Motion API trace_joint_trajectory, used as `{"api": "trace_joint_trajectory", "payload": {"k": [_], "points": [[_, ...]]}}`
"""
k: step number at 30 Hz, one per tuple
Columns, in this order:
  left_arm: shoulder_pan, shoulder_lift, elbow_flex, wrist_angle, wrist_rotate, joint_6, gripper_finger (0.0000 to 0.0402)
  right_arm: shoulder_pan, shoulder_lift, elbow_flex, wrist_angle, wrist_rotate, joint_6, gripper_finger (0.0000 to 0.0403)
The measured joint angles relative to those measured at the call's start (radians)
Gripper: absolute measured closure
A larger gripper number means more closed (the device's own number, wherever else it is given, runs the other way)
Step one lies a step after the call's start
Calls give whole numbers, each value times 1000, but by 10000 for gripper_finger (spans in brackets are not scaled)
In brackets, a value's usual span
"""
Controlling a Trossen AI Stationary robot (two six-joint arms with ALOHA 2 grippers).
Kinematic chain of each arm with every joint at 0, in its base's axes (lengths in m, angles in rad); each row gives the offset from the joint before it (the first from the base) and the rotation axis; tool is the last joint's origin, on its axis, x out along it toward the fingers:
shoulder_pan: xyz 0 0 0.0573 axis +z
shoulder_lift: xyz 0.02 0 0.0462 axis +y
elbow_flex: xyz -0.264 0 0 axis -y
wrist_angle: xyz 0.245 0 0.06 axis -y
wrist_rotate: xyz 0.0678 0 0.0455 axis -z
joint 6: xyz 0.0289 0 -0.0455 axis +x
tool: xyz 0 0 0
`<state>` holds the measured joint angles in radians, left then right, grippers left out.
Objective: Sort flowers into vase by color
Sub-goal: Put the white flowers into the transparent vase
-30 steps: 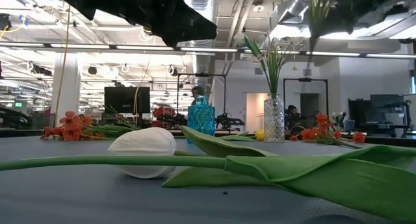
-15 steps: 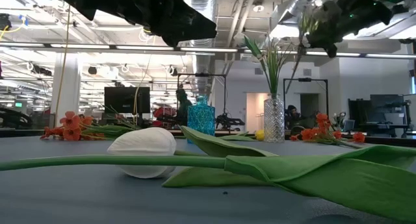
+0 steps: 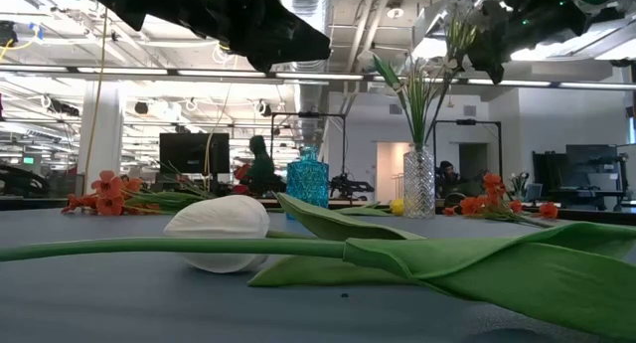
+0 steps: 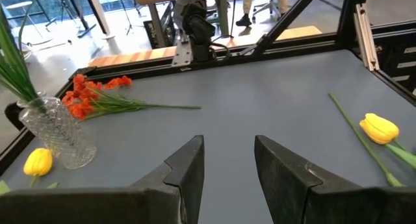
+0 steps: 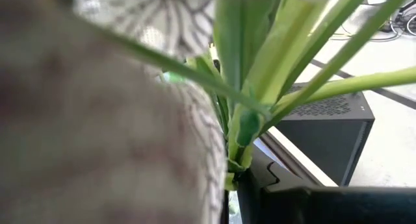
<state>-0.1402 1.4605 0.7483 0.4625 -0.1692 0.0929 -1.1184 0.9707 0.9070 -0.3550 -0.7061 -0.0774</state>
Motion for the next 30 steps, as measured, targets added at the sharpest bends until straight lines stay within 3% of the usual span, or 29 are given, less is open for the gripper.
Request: {"api": "trace_joint_trajectory", "payload": {"k": [13,30], "points": [[0,0,0,-1,0,-1,276,16,0,0,-2,2,18,371],[0,0,0,-1,1,-3,276,98,0,0,-15,138,28,371]]}}
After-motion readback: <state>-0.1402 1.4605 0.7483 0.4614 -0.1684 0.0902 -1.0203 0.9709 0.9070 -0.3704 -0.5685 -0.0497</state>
